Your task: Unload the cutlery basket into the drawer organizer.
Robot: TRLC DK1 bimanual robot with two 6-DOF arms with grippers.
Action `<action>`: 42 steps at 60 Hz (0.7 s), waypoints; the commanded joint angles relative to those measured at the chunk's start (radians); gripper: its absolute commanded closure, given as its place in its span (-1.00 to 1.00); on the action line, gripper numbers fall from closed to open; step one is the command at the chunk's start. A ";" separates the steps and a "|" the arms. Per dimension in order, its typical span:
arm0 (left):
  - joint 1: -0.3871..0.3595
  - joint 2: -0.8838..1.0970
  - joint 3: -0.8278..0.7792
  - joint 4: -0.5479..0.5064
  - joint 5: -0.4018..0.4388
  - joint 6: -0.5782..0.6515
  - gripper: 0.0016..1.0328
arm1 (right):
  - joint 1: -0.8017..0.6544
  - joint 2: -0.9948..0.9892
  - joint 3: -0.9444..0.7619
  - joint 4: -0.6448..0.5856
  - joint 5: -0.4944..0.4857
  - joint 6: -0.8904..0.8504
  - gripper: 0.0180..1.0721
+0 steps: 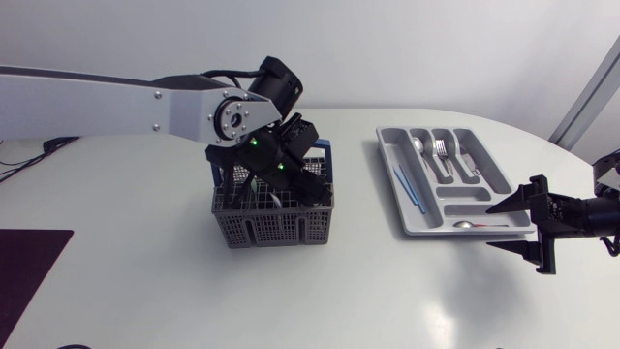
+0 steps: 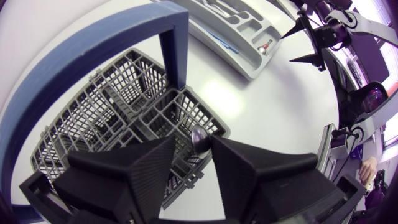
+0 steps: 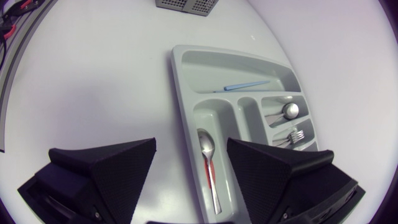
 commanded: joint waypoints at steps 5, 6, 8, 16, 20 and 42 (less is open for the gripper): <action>0.006 0.006 -0.030 0.042 0.017 -0.049 0.69 | -0.015 -0.020 -0.037 0.000 -0.019 -0.017 -0.58; 0.006 0.005 -0.033 0.048 0.017 -0.052 0.69 | -0.015 -0.021 -0.038 0.000 -0.019 -0.017 -0.58; 0.006 0.003 -0.040 0.054 0.019 -0.057 0.70 | -0.015 -0.023 -0.043 0.000 -0.019 -0.017 -0.58; 0.011 -0.009 -0.063 0.077 0.028 -0.072 0.80 | -0.015 -0.035 -0.055 0.001 -0.024 -0.011 -0.58; 0.015 -0.027 -0.076 0.077 0.046 -0.073 0.82 | -0.013 -0.047 -0.063 0.001 -0.024 -0.006 -0.58; 0.037 -0.164 -0.169 0.131 0.081 -0.076 0.83 | 0.008 -0.109 -0.106 0.000 -0.027 0.009 -0.58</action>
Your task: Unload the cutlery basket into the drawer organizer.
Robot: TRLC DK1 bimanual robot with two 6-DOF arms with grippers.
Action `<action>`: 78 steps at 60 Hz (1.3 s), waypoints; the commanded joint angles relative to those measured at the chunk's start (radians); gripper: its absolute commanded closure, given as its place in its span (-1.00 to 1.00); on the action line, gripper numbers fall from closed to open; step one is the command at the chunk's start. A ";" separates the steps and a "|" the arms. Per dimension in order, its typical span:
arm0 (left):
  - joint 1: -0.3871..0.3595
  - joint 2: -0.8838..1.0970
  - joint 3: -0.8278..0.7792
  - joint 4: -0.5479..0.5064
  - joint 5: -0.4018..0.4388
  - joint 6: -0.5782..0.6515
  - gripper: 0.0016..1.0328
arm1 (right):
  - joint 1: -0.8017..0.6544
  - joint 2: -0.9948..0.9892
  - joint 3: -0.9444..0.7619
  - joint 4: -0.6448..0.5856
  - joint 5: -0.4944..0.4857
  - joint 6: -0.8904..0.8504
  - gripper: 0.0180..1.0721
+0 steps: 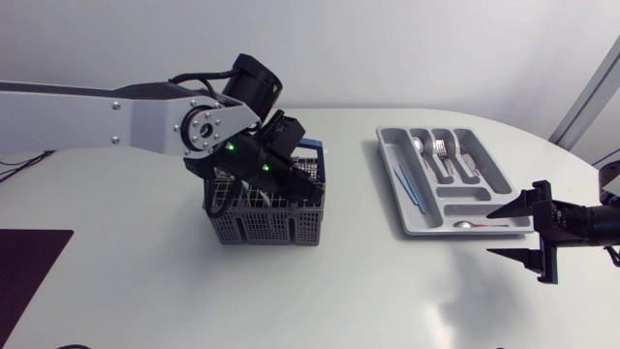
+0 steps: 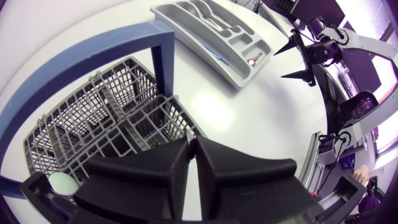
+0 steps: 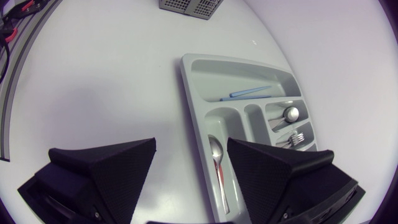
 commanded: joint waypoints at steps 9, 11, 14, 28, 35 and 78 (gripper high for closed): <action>0.022 -0.083 -0.052 0.039 0.034 -0.038 0.83 | 0.017 -0.074 -0.054 -0.012 -0.027 0.016 -0.58; 0.022 -0.086 -0.053 0.039 0.034 -0.040 0.83 | 0.017 -0.086 -0.061 -0.012 -0.032 0.016 -0.58; 0.028 -0.092 -0.055 0.042 0.046 -0.045 0.83 | 0.018 -0.100 -0.069 -0.017 -0.032 0.016 -0.58; 0.092 -0.109 -0.052 0.037 0.193 -0.077 0.83 | 0.024 -0.134 -0.078 -0.046 -0.037 0.019 -0.58; 0.107 -0.144 -0.045 0.025 0.218 -0.081 0.83 | 0.028 -0.161 -0.077 -0.081 -0.046 0.019 -0.58; 0.075 -0.295 0.008 -0.121 0.417 0.092 0.83 | 0.222 -0.326 0.129 -0.651 -0.156 0.040 -0.71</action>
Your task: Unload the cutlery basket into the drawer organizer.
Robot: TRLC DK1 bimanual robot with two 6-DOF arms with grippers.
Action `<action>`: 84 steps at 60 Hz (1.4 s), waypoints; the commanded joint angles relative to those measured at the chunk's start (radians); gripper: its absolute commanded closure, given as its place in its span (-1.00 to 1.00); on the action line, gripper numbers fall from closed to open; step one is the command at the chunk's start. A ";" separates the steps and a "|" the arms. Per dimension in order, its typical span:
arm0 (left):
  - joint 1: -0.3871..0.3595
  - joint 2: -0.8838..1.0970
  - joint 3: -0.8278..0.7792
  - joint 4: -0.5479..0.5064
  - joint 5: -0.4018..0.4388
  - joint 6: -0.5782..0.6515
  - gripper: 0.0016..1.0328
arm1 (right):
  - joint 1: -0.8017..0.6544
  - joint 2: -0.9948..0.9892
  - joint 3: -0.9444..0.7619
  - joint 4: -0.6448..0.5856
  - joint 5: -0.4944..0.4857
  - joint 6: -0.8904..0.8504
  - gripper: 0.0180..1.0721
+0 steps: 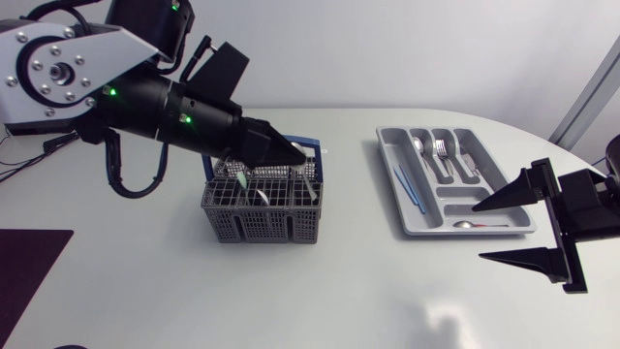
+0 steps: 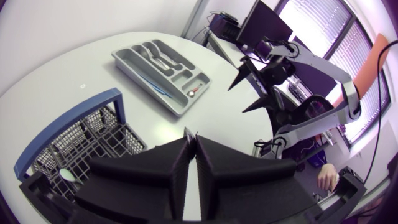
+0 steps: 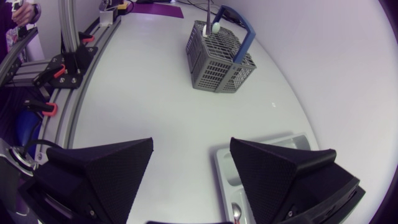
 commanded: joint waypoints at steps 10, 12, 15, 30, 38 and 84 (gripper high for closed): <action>-0.059 0.064 0.060 -0.064 0.128 0.154 0.83 | 0.130 0.081 0.118 -0.183 -0.052 0.001 -0.71; -0.076 0.079 0.066 -0.066 0.138 0.167 0.83 | 0.144 0.089 0.127 -0.195 -0.064 0.009 -0.71; -0.090 0.101 0.077 -0.069 0.140 0.173 0.83 | 0.177 0.092 0.128 -0.183 -0.078 0.047 -0.71; -0.165 0.187 0.119 -0.055 0.140 0.186 0.83 | 0.346 0.061 0.082 0.027 -0.084 0.351 -0.70; -0.185 0.217 0.136 -0.044 0.141 0.187 0.83 | 0.432 0.055 0.067 0.096 -0.084 0.453 -0.46; -0.215 0.253 0.168 -0.034 0.149 0.160 0.83 | 0.591 0.038 0.020 0.342 -0.084 0.705 0.42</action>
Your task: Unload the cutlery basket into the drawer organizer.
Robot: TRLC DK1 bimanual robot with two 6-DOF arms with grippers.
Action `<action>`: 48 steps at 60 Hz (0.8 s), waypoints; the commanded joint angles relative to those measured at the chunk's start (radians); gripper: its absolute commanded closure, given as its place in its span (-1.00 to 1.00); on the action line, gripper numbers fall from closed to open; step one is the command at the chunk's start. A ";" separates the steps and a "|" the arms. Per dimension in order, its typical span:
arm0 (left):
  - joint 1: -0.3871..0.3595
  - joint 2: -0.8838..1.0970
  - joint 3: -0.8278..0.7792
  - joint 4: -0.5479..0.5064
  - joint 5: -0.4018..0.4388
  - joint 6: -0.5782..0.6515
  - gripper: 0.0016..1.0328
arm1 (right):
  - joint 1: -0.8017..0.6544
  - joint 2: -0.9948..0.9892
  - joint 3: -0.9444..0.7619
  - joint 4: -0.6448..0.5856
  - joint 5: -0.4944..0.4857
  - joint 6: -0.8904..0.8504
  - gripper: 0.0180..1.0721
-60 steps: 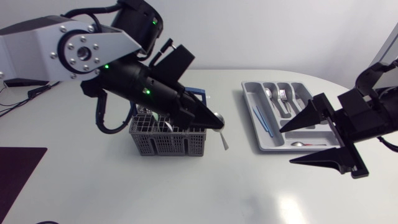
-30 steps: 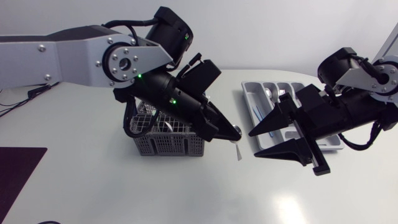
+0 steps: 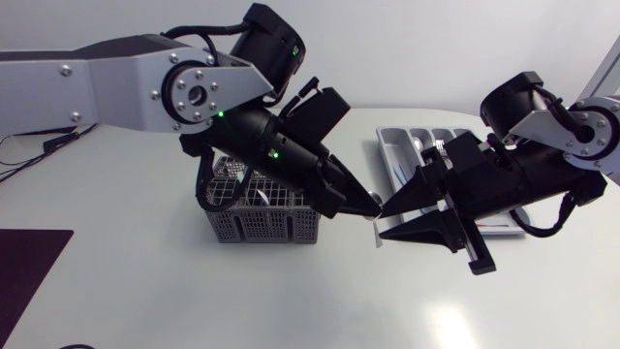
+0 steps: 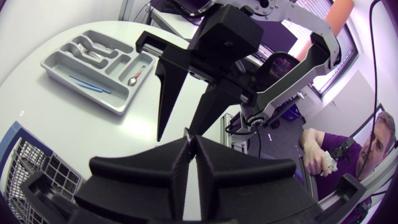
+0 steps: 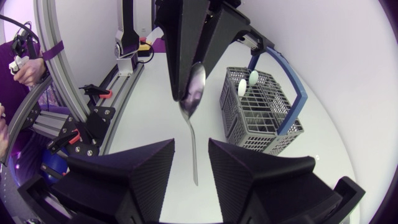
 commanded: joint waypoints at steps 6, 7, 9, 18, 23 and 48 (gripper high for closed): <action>-0.006 0.023 0.031 0.007 0.019 -0.010 0.83 | 0.018 -0.011 -0.027 0.014 -0.006 0.024 0.56; -0.006 0.023 0.031 0.007 0.019 -0.010 0.83 | 0.019 -0.011 -0.027 0.016 -0.007 0.024 0.57; -0.006 0.023 0.031 0.007 0.019 -0.010 0.83 | 0.021 -0.011 -0.027 0.014 -0.007 0.024 0.61; -0.003 0.025 0.031 0.007 0.021 -0.012 0.83 | 0.027 -0.014 -0.029 0.017 -0.007 0.025 0.72; -0.003 0.028 0.031 0.007 0.021 -0.013 0.83 | 0.029 -0.014 -0.029 0.017 -0.007 0.025 0.73; 0.006 0.045 0.043 0.007 0.035 -0.032 0.81 | 0.029 -0.014 -0.044 0.028 -0.001 0.025 0.89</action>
